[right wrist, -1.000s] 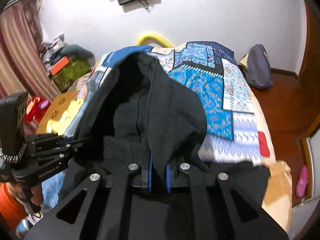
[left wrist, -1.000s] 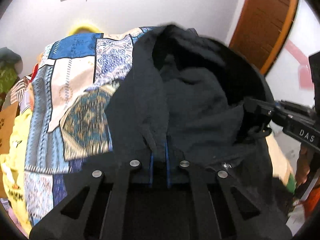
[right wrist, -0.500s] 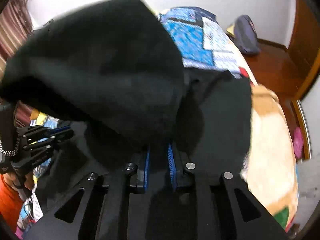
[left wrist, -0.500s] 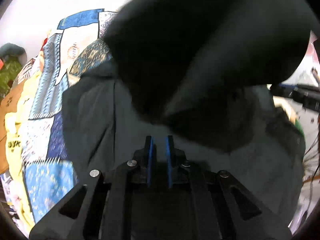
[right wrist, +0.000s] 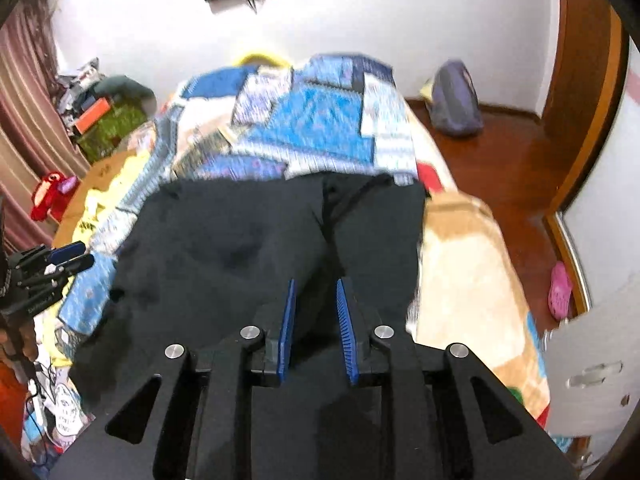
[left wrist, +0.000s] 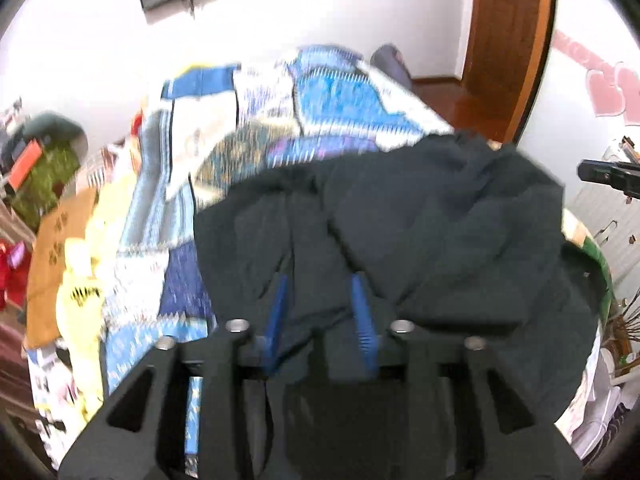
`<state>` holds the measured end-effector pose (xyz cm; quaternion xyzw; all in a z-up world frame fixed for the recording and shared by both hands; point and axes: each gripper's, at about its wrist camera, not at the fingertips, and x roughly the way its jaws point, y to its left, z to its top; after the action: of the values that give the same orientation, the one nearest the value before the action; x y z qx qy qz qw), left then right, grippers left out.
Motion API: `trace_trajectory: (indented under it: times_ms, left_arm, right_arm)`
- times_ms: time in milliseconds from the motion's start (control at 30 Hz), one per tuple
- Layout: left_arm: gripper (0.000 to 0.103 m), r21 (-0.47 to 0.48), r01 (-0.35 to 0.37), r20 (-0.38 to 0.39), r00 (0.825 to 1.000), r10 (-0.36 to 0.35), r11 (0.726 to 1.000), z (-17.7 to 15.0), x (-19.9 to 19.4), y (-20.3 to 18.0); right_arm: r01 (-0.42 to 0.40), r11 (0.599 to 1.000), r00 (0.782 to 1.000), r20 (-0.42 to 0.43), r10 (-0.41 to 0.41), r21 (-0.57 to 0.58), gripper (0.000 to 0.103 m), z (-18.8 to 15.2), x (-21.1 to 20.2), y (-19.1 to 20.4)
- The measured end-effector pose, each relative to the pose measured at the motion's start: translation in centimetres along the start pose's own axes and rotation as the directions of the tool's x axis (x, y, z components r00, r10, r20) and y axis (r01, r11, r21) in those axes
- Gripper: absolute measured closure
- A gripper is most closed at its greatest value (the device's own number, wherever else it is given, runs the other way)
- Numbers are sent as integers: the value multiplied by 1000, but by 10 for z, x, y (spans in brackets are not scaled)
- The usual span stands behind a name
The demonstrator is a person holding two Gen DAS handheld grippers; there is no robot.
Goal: Fold large clothes
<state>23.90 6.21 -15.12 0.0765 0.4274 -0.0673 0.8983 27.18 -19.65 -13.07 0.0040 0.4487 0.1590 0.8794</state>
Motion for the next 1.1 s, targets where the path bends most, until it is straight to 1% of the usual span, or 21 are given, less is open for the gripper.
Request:
trace_trajectory:
  times_ms: [67,133,233,300,367,433,500,533,567,633,767,833,933,967,1033,1100]
  left_arm:
    - [52,17,15,57,998,-16,1000,9,-9,-10]
    - [48,36,37,90,995,-40,999,16,-14,-23]
    - [47,45,70,93,993,-73,997,22,-4,-37]
    - [47,45,79,66,994,-82,996,23,14,-45]
    - [47,44,84,31,996,-85,996,19,33,-50]
    - [45,49,70,-22,997,-69,996,8,59,-53]
    - [44,41,63,-95,994,-59,997,-7,88,-52]
    - [40,31,61,-120,991,-57,998,-15,100,-50]
    - [36,9,73,-121,990,-72,997,-22,107,-47]
    - [34,-36,96,-106,989,-99,995,-24,107,-39]
    - [34,-66,108,-115,987,-115,992,-22,99,-31]
    - [34,-64,107,-97,989,-113,992,-20,90,-28]
    - [34,-59,60,-42,997,-62,996,-15,68,-13]
    - [34,-69,46,-24,999,-48,997,-12,61,-4]
    - [33,-114,27,8,1000,-26,993,-8,50,18]
    - [24,-193,4,42,999,4,981,-6,40,47]
  right_arm:
    - [-11,1000,999,39,12,-27,77,2,-6,9]
    - [-23,998,997,72,26,-51,77,7,-9,19]
    - [-45,997,996,71,49,-61,75,5,2,27]
    - [-50,996,998,45,53,-68,75,1,17,31]
    - [-46,996,999,-7,46,-72,75,-9,36,32]
    - [-30,996,997,-75,24,-79,75,-26,64,32]
    - [-7,996,989,-145,-5,-85,75,-44,90,28]
    - [-6,997,985,-175,-8,-83,75,-54,102,25]
    - [-9,997,984,-178,-5,-80,75,-60,107,23]
    - [-14,996,990,-144,1,-86,75,-64,104,23]
    - [-16,992,981,-195,-9,-124,73,-51,95,25]
    - [-29,991,982,-190,4,-131,73,-44,85,23]
    - [-23,988,991,-131,3,-150,71,-35,67,16]
    - [-20,988,993,-116,2,-154,67,-32,63,14]
    - [-15,988,997,-75,4,-156,62,-24,50,7]
    - [0,989,1000,-29,-5,-146,59,-17,40,-2]
